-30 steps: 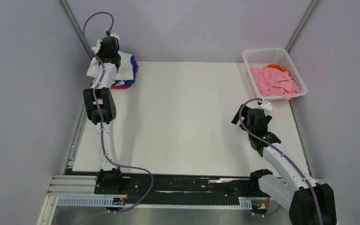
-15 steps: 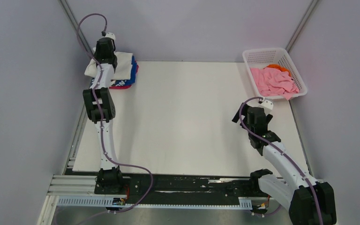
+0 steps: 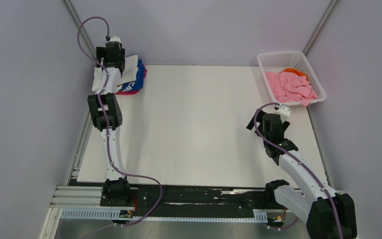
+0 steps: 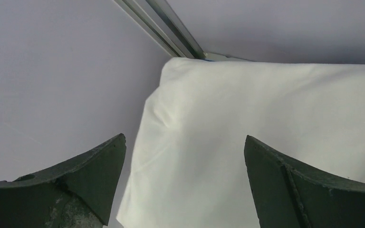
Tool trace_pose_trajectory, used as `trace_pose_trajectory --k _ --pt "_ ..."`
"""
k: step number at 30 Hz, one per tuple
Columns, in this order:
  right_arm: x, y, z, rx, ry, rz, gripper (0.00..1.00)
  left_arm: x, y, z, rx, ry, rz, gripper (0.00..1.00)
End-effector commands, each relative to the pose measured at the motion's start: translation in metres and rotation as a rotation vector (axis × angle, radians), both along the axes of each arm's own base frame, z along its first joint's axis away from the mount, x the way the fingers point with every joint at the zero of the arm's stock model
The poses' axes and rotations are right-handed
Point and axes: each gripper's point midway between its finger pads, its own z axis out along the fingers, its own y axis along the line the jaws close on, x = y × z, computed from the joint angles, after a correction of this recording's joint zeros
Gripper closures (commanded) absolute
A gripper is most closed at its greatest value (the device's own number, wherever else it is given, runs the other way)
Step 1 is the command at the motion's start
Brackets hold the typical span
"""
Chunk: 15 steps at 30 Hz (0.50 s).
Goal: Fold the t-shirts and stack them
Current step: Put the neatly folded tshirt into the corner of the board with the left arm
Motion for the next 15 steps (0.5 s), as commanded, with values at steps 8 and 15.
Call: trace_pose_trajectory --k 8,15 --pt "0.006 0.004 0.022 0.042 -0.066 0.001 0.0 -0.025 -0.104 0.006 -0.517 -0.124 -0.029 0.0" --pt "0.002 0.004 0.023 0.053 -0.081 -0.004 0.0 -0.036 -0.158 -0.038 -0.824 -0.072 -0.047 0.0"
